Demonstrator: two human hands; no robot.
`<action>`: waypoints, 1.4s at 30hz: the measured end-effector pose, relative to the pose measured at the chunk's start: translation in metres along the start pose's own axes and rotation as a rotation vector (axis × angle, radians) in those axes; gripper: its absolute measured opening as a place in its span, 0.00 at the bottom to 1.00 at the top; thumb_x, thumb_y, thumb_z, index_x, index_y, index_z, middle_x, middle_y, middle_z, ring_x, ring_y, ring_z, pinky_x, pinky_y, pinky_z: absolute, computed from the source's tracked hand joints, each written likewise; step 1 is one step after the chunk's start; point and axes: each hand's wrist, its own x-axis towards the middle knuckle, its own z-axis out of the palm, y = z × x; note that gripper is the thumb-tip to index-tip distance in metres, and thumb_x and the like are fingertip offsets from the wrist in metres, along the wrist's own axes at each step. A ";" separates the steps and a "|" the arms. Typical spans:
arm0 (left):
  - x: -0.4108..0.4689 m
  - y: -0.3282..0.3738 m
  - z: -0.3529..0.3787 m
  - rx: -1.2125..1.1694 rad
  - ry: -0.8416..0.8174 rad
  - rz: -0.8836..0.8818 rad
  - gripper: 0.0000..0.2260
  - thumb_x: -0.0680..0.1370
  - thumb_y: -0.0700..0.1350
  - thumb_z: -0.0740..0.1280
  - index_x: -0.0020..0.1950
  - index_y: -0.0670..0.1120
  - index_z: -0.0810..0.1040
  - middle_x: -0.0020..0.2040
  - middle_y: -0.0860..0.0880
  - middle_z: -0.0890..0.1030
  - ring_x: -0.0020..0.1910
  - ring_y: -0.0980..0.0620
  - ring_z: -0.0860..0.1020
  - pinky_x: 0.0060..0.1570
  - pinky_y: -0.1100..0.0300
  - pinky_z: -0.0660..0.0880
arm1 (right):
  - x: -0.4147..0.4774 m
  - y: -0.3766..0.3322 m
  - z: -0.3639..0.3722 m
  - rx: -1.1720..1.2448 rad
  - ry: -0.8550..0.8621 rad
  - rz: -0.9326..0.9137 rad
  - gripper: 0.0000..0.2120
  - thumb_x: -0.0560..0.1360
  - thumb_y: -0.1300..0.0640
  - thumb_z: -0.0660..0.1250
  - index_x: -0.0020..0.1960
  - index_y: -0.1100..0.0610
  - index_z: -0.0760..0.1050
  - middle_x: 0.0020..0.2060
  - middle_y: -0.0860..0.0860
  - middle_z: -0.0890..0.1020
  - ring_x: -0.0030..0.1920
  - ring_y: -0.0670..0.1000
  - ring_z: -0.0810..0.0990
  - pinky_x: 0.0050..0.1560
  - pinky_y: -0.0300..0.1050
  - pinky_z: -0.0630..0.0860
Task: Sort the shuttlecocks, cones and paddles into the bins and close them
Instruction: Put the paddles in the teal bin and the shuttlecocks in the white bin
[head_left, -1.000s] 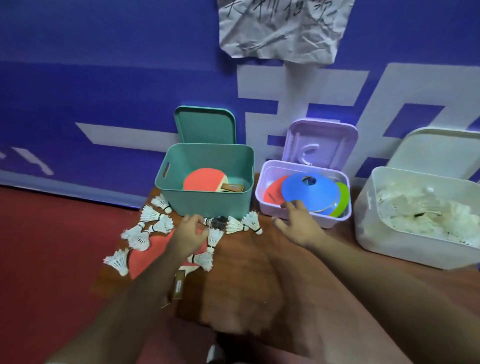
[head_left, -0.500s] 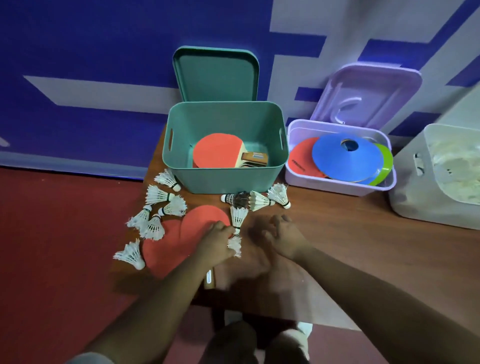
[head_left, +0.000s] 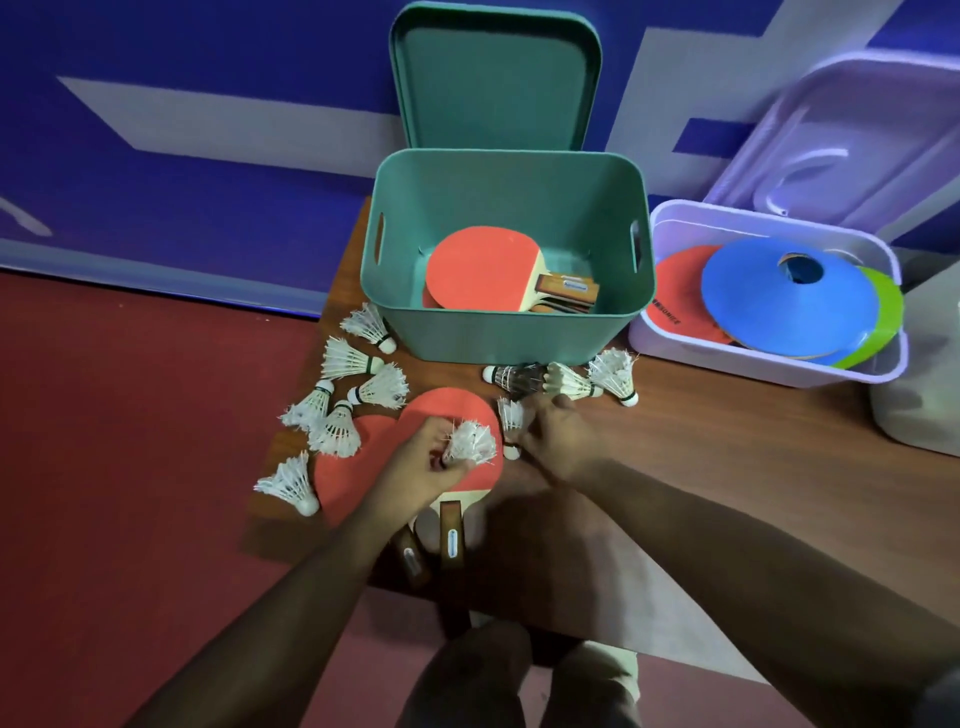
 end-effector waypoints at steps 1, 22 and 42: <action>0.001 -0.001 -0.003 -0.013 0.005 -0.016 0.16 0.73 0.44 0.74 0.58 0.51 0.73 0.51 0.53 0.81 0.51 0.59 0.79 0.52 0.66 0.74 | 0.002 0.000 0.002 0.001 -0.005 0.016 0.18 0.74 0.51 0.67 0.63 0.51 0.71 0.57 0.57 0.72 0.48 0.59 0.81 0.54 0.48 0.76; 0.042 0.043 0.034 -0.090 -0.171 0.087 0.30 0.69 0.38 0.77 0.67 0.54 0.71 0.60 0.55 0.79 0.57 0.65 0.77 0.56 0.73 0.69 | -0.048 0.011 -0.050 0.435 0.139 -0.232 0.05 0.73 0.56 0.74 0.47 0.56 0.82 0.41 0.49 0.74 0.40 0.43 0.74 0.46 0.37 0.71; 0.044 0.017 0.011 -0.112 -0.026 0.057 0.22 0.66 0.47 0.76 0.54 0.63 0.71 0.54 0.54 0.81 0.55 0.55 0.78 0.58 0.60 0.71 | 0.013 0.035 -0.043 -0.440 0.082 -0.151 0.25 0.76 0.52 0.64 0.72 0.47 0.66 0.60 0.56 0.72 0.49 0.61 0.82 0.44 0.51 0.76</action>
